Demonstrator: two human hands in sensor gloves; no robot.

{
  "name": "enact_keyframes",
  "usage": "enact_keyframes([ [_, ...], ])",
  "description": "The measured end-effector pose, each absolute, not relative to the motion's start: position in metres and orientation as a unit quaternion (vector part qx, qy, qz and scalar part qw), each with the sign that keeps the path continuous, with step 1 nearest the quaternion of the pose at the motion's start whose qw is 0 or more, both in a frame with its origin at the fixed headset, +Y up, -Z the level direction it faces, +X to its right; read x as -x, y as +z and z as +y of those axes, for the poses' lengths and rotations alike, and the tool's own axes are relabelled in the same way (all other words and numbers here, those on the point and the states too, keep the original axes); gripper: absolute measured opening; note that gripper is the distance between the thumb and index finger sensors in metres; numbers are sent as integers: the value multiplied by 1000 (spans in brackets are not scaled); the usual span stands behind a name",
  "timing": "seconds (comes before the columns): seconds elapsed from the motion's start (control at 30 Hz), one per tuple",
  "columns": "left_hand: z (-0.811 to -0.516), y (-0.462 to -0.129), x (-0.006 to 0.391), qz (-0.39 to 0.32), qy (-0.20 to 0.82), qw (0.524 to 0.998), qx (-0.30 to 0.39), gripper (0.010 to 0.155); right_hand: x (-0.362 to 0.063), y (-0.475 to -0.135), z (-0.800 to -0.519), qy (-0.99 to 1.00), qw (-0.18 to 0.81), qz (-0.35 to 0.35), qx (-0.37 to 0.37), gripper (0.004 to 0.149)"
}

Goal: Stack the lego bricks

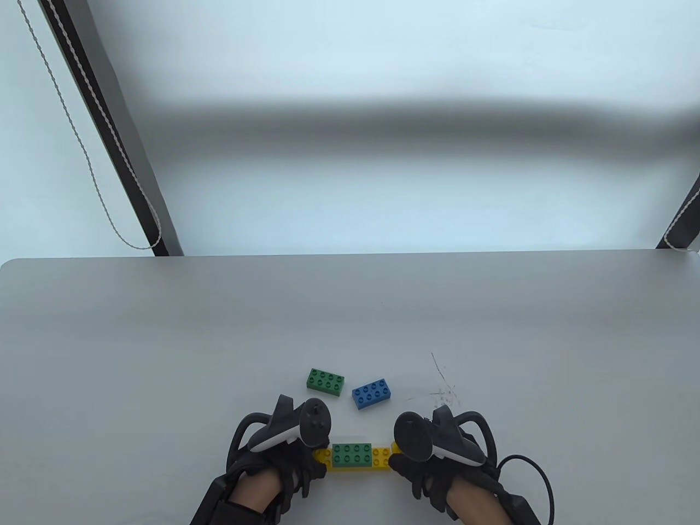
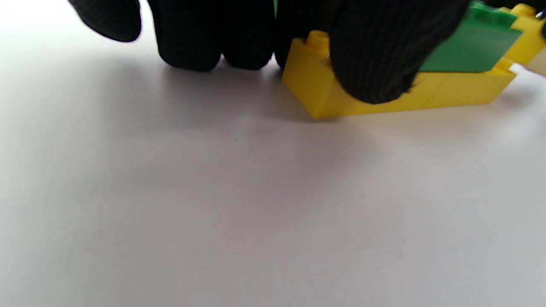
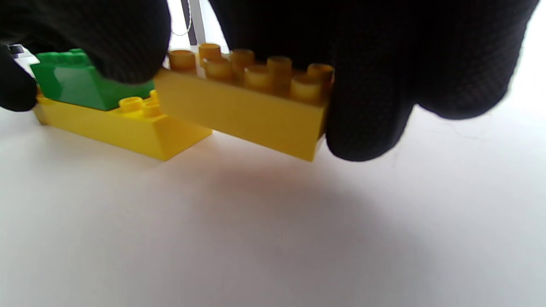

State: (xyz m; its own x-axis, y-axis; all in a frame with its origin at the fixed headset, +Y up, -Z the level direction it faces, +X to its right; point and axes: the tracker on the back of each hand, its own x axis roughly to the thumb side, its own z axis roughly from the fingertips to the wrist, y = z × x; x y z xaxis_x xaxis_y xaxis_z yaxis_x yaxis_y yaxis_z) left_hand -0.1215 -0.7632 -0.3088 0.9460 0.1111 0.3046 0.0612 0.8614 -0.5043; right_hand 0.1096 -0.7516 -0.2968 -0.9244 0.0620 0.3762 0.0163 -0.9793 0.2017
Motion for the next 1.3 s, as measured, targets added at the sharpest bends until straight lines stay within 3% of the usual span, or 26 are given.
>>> enact_keyframes([
  [1.3,-764,-311,124,-167,26,949,264,62,-97,-293,-762,971,-34,106,-212,65],
])
